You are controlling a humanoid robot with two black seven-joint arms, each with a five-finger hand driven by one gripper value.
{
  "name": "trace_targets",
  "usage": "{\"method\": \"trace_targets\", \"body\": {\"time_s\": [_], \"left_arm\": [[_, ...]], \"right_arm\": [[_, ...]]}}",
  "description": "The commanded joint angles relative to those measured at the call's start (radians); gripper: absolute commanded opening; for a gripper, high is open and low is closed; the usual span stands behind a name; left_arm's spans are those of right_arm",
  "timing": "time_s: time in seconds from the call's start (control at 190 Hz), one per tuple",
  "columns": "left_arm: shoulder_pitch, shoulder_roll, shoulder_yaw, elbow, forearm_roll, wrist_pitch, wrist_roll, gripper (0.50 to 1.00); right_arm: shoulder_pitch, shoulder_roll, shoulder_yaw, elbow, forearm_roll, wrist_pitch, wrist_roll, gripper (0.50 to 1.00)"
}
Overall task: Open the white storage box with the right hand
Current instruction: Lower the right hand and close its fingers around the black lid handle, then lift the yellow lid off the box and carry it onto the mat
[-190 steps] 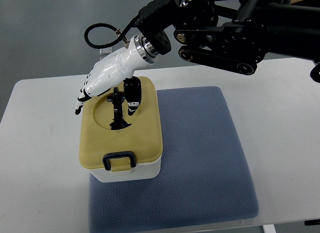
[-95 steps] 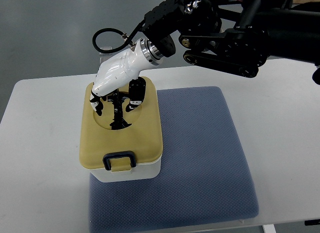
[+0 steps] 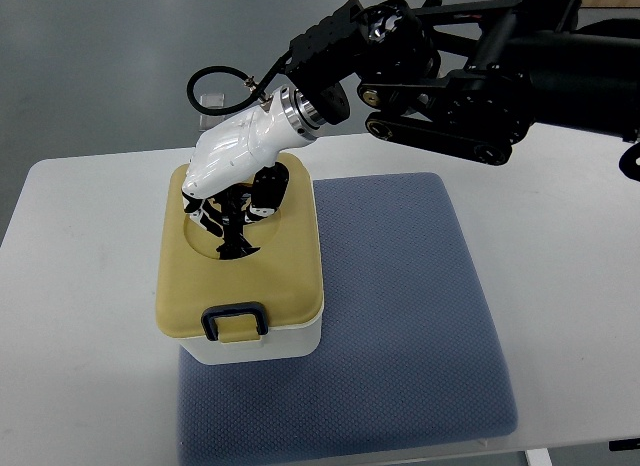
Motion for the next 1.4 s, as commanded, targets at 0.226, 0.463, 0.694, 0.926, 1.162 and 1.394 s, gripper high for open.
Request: {"method": "trace_targets", "body": {"time_s": [0.226, 0.463, 0.694, 0.926, 1.162, 1.394], "left_arm": [[0.0, 0.0, 0.0, 0.0, 0.0, 0.001, 0.0, 1.0], [0.0, 0.0, 0.0, 0.0, 0.0, -0.001, 0.0, 1.0], [0.0, 0.0, 0.0, 0.0, 0.0, 0.001, 0.0, 1.0], [0.0, 0.0, 0.0, 0.0, 0.0, -0.001, 0.0, 1.0], [0.0, 0.0, 0.0, 0.0, 0.0, 0.001, 0.0, 1.0], [0.0, 0.0, 0.0, 0.0, 0.0, 0.001, 0.0, 1.0]], "right_arm": [[0.001, -0.003, 0.005, 0.0, 0.001, -0.005, 0.0, 0.5], [0.027, -0.022, 0.049, 0.0, 0.021, -0.009, 0.0, 0.5], [0.029, -0.1, 0.097, -0.005, 0.023, -0.012, 0.0, 0.5], [-0.029, -0.301, 0.136, -0.03, 0.044, -0.058, 0.0, 0.5], [-0.154, -0.462, 0.14, -0.037, 0.041, -0.14, 0.0, 0.5], [-0.278, -0.511, 0.136, -0.048, 0.038, -0.22, 0.0, 0.5]]}}
